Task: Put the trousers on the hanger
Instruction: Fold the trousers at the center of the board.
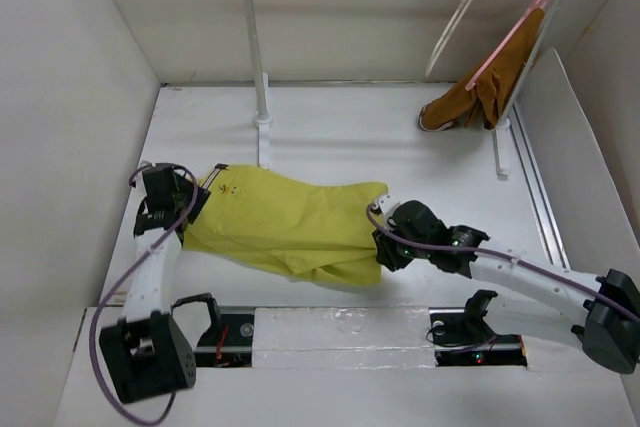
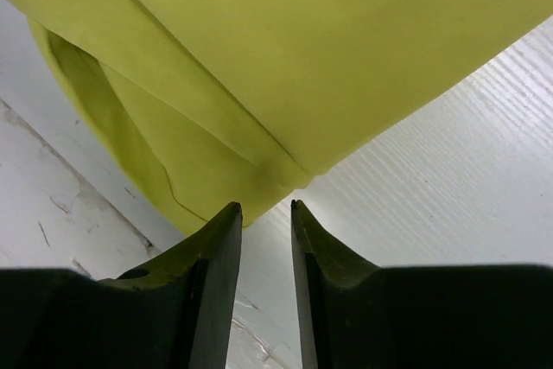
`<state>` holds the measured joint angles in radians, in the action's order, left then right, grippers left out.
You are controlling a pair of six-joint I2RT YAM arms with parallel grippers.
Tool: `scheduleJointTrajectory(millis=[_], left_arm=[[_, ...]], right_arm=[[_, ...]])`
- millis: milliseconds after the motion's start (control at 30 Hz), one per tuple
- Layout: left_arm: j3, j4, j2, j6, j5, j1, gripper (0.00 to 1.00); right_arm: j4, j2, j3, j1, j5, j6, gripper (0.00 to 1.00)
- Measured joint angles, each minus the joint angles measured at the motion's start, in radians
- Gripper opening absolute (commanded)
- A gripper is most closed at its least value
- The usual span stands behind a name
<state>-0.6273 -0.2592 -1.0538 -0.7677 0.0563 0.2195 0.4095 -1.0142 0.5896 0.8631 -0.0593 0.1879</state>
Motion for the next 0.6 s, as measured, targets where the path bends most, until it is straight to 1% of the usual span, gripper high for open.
scheduleJointTrajectory(millis=[67,100,167,200,233,267,333,400,433,600], left_arm=[[-0.024,-0.01,0.095,0.001,0.024,-0.046,0.37],[-0.059,-0.02,0.106,0.002,0.027,-0.099,0.37],[-0.158,-0.017,0.074,0.009,0.022,-0.255,0.4],[-0.172,-0.019,0.066,0.009,0.022,-0.274,0.42],[-0.279,-0.005,-0.008,0.024,0.011,-0.432,0.42],[-0.356,-0.03,-0.096,0.042,0.007,-0.518,0.43],[-0.52,-0.051,-0.258,0.075,0.025,-0.636,0.44],[-0.634,-0.038,-0.42,0.105,0.078,-0.708,0.44],[-0.662,-0.034,-0.481,0.115,0.11,-0.73,0.44],[-0.676,-0.056,-0.671,0.126,0.26,-0.779,0.44]], right_arm=[[0.002,-0.026,0.005,0.008,0.014,0.0,0.34],[0.002,-0.037,0.01,0.009,0.027,-0.001,0.34],[0.002,-0.053,0.024,0.01,0.054,-0.004,0.35],[-0.003,-0.055,0.026,0.01,0.077,-0.008,0.34],[-0.003,-0.059,0.035,0.01,0.079,-0.008,0.34],[-0.006,-0.063,0.04,0.01,0.096,-0.008,0.32],[-0.013,-0.081,0.048,0.01,0.118,-0.013,0.3],[-0.017,-0.103,0.052,0.01,0.129,-0.016,0.29],[-0.017,-0.11,0.053,0.012,0.132,-0.016,0.28],[-0.015,-0.083,0.051,0.029,0.137,-0.006,0.27]])
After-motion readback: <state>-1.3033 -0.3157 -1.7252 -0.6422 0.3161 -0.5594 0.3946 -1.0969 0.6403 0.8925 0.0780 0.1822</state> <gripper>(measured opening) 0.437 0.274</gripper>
